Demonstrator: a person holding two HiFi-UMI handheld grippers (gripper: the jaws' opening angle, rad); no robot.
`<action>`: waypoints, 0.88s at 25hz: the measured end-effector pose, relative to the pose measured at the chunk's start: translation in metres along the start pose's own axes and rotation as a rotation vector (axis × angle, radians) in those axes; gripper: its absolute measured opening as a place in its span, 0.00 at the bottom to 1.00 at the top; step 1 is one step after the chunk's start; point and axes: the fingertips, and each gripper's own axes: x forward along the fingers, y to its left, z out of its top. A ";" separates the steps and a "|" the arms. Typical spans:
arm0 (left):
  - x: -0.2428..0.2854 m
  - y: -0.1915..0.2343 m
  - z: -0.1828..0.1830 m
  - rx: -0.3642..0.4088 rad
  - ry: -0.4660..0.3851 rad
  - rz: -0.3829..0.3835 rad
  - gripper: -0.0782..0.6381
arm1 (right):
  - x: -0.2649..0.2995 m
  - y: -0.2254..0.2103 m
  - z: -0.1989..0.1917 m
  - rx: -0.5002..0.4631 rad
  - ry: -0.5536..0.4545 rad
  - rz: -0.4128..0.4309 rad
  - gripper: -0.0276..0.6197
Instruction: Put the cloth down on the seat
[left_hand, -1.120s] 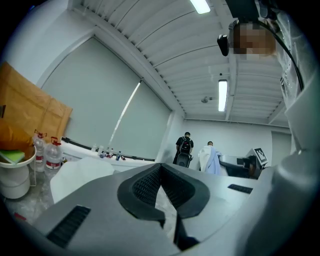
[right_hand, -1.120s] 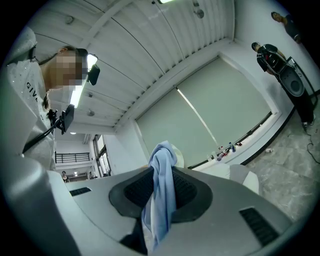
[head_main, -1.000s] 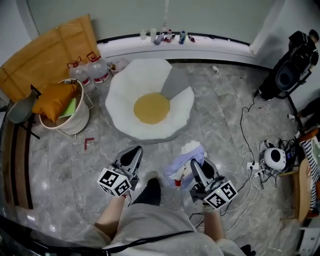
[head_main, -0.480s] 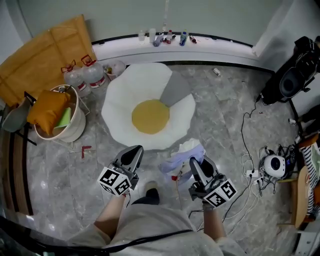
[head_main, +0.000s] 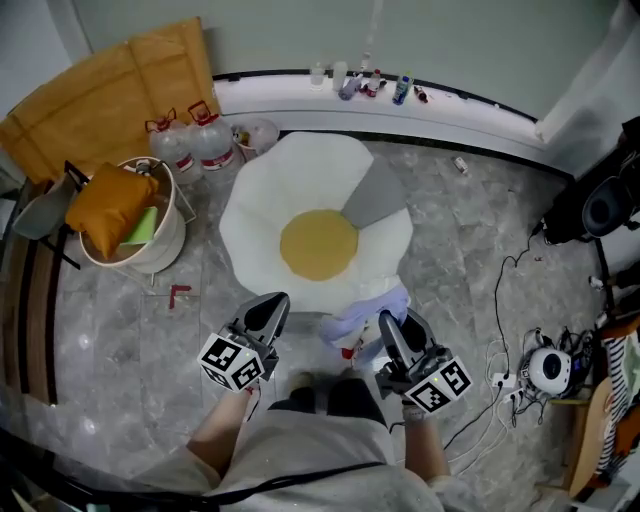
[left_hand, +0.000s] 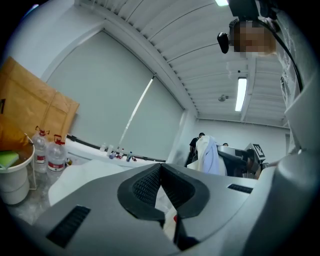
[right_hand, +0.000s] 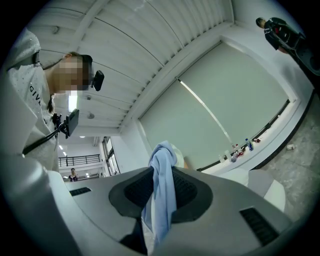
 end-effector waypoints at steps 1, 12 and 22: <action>0.001 0.006 0.000 -0.002 -0.002 0.018 0.13 | 0.007 -0.003 0.000 0.002 0.009 0.015 0.19; 0.050 0.060 0.024 -0.006 -0.059 0.229 0.13 | 0.084 -0.065 0.012 0.070 0.129 0.246 0.19; 0.122 0.090 0.040 0.001 -0.109 0.333 0.13 | 0.146 -0.137 0.035 0.088 0.189 0.360 0.19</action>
